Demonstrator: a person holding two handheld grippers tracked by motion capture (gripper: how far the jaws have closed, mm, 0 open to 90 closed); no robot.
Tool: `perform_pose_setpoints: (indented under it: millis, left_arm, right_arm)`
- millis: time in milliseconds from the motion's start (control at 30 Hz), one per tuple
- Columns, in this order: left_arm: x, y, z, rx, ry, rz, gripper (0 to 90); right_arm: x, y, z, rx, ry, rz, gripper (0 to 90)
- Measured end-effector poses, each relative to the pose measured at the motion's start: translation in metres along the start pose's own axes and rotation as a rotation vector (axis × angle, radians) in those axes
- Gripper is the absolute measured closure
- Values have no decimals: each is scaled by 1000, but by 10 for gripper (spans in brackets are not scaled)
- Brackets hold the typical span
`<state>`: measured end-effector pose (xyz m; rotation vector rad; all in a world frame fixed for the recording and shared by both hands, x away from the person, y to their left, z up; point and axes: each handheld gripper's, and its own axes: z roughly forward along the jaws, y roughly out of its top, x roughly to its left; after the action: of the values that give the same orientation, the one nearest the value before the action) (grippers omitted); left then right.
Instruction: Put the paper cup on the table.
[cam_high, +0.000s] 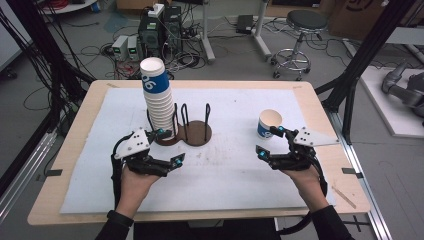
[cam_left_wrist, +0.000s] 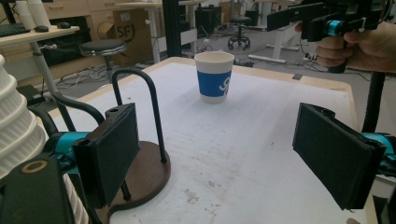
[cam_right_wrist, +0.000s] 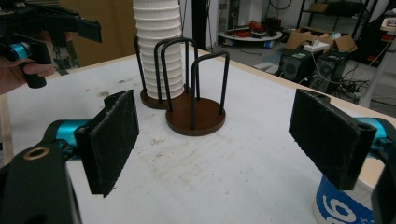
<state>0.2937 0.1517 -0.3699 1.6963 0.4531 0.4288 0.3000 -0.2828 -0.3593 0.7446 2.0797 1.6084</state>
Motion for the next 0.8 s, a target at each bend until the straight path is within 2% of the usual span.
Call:
perform_pose_setpoints:
  millis: [300, 800]
  left_arm:
    - [3, 4, -5, -9, 2, -3, 147]
    - [3, 1, -3, 3, 3, -8, 146]
  right_arm:
    - [0, 0, 0, 2, -4, 2, 162]
    - [-2, -1, -1, 5, 2, 8, 161]
